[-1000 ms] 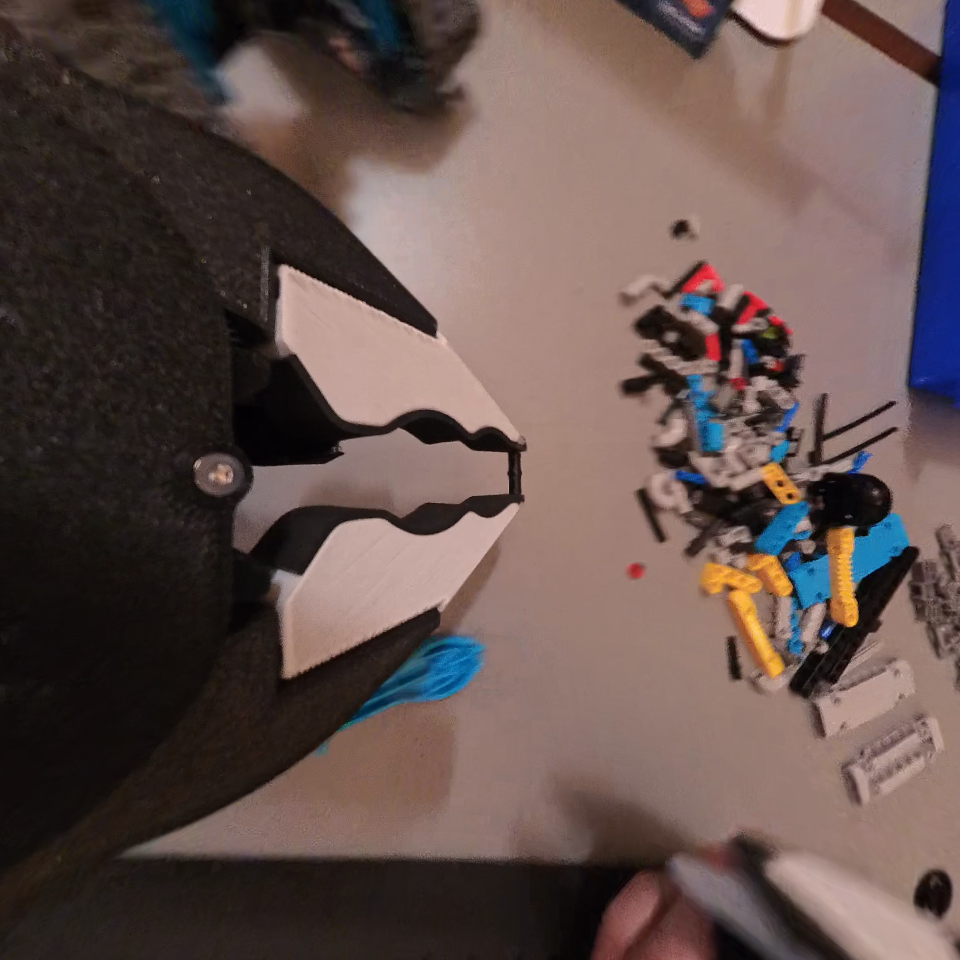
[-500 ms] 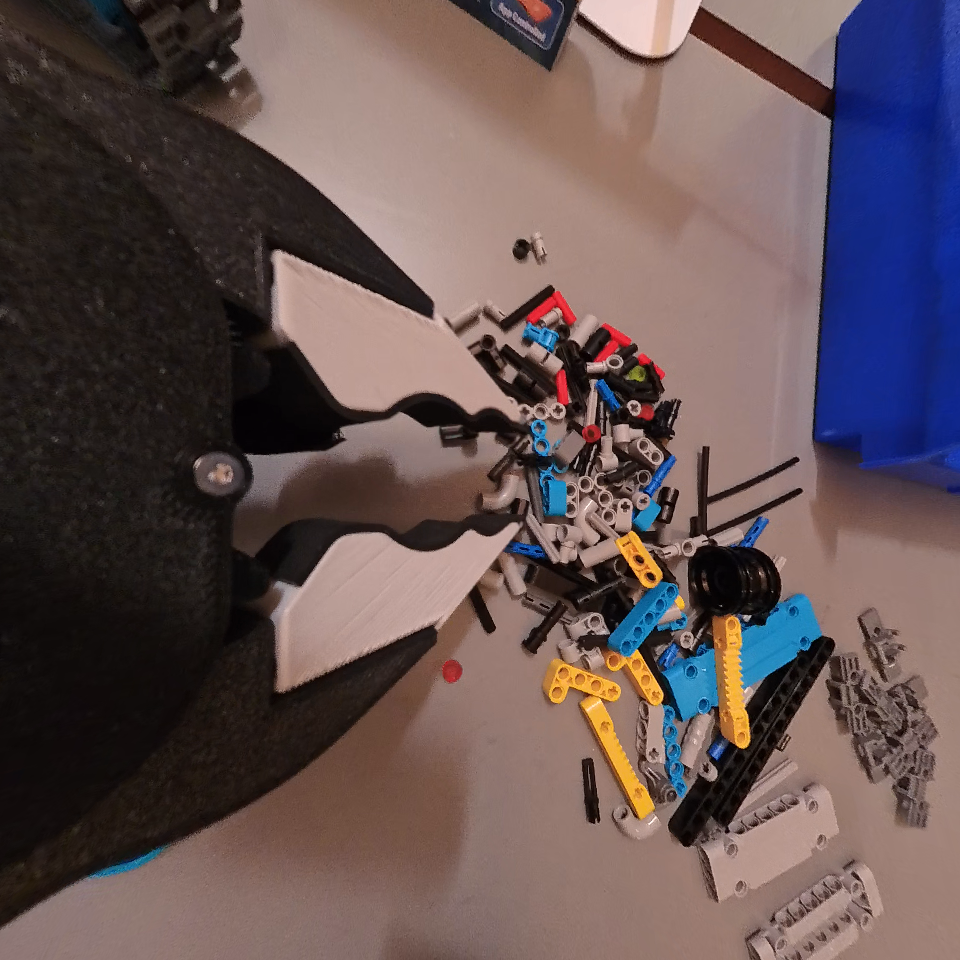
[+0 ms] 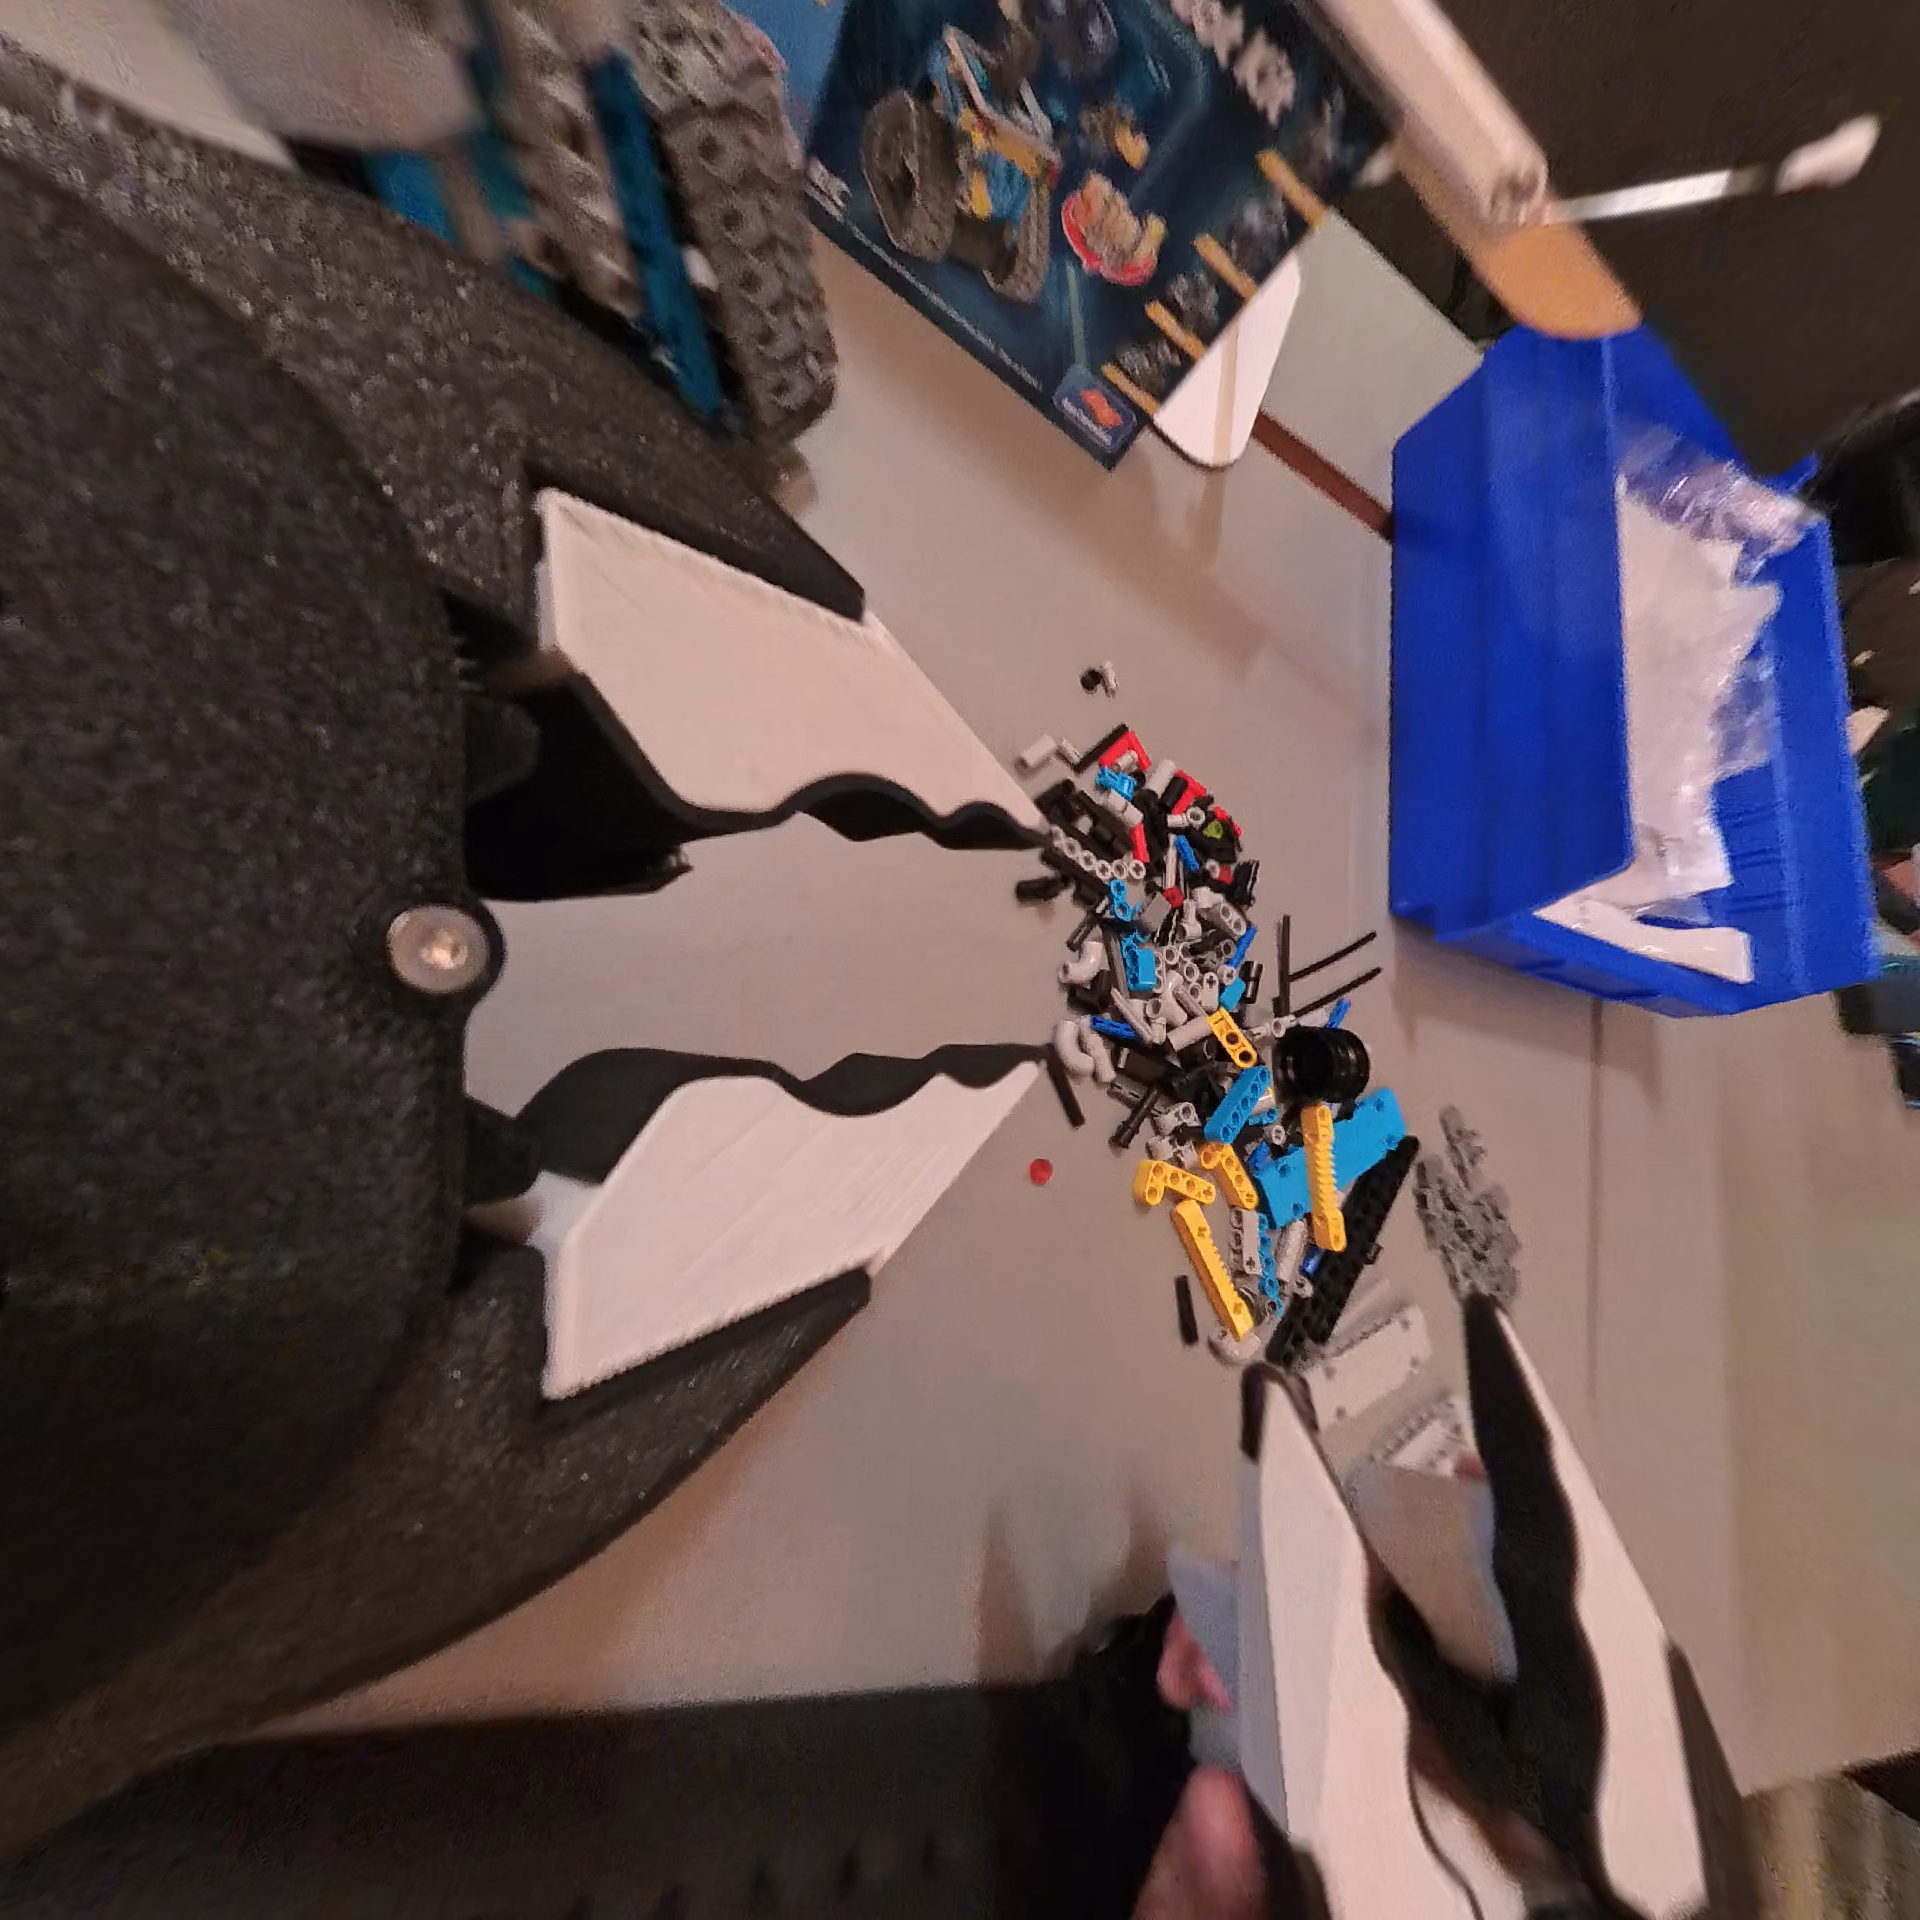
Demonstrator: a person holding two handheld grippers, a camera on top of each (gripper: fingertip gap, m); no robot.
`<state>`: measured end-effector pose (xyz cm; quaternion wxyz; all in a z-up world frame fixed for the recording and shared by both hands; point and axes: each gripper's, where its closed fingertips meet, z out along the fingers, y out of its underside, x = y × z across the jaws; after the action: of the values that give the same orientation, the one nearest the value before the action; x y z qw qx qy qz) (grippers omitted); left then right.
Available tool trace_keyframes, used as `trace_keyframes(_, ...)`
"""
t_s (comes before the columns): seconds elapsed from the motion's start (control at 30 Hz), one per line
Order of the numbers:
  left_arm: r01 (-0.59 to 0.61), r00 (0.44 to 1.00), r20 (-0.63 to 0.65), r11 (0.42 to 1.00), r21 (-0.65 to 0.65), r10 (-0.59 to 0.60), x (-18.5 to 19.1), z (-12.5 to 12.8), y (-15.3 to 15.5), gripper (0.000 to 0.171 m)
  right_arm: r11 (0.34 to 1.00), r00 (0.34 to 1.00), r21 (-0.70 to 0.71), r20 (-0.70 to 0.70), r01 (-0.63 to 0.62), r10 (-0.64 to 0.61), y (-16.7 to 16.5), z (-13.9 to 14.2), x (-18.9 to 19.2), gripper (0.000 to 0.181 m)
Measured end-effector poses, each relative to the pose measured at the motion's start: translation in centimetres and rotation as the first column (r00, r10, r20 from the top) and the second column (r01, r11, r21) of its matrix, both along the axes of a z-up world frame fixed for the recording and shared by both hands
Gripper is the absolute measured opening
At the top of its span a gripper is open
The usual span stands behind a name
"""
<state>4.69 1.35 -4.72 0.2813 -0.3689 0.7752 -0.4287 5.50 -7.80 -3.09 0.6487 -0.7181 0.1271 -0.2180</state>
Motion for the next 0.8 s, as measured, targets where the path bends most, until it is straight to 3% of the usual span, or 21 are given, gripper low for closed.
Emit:
trace_keyframes(0.13, -0.032, 0.999, 0.041, 0.998, -0.05, 0.034, -5.6, 2.0, 3.4, 0.025, 0.988, 0.997, -0.134, -0.024, -0.073, 0.071, 0.8, -1.6, -1.2, 0.03)
trace_keyframes(0.27, -0.108, 0.991, 0.076, 0.99, -0.085, 0.114, -12.1, 2.4, 6.2, 0.025, 0.94, 0.982, -0.284, -0.061, -0.191, 0.181, 2.6, -4.1, -3.7, 0.032)
trace_keyframes(0.3, -0.123, 0.988, 0.084, 0.988, -0.088, 0.13, -13.7, 2.1, 6.8, 0.025, 0.918, 0.968, -0.306, -0.079, -0.252, 0.239, 3.2, -4.6, -4.9, 0.026)
trace_keyframes(0.33, -0.142, 0.985, 0.09, 0.986, -0.086, 0.15, -15.3, 1.7, 7.3, 0.022, 0.879, 0.939, -0.331, -0.099, -0.343, 0.329, 3.8, -5.1, -6.8, 0.0)
trace_keyframes(0.37, -0.168, 0.979, 0.103, 0.982, -0.089, 0.177, -16.6, 1.4, 7.9, 0.003, 0.83, 0.9, -0.349, -0.126, -0.434, 0.417, 4.5, -5.6, -8.9, 0.0)
trace_keyframes(0.4, -0.205, 0.969, 0.115, 0.973, -0.106, 0.217, -17.7, 1.1, 8.6, 0.0, 0.786, 0.866, -0.367, -0.16, -0.498, 0.474, 5.2, -6.1, -10.6, 0.0)
trace_keyframes(0.53, -0.217, 0.974, 0.036, 0.963, -0.162, 0.225, -21.1, -1.2, 8.6, 0.0, 0.571, 0.722, -0.465, -0.263, -0.676, 0.64, 7.4, -9.0, -16.3, 0.002)
trace_keyframes(0.6, -0.177, 0.984, -0.017, 0.979, -0.099, 0.177, -22.2, -2.9, 7.8, 0.007, 0.465, 0.655, -0.499, -0.324, -0.731, 0.683, 8.2, -10.2, -18.3, 0.022)
trace_keyframes(0.67, -0.173, 0.984, -0.056, 0.984, -0.042, 0.171, -22.6, -4.1, 7.5, 0.026, 0.438, 0.637, -0.501, -0.348, -0.747, 0.688, 9.5, -10.5, -18.7, 0.035)
trace_keyframes(0.8, -0.078, 0.989, -0.133, 0.992, -0.095, 0.065, -23.6, -5.3, 4.8, 0.036, 0.411, 0.596, -0.452, -0.422, -0.792, 0.683, 11.0, -10.6, -19.0, 0.039)
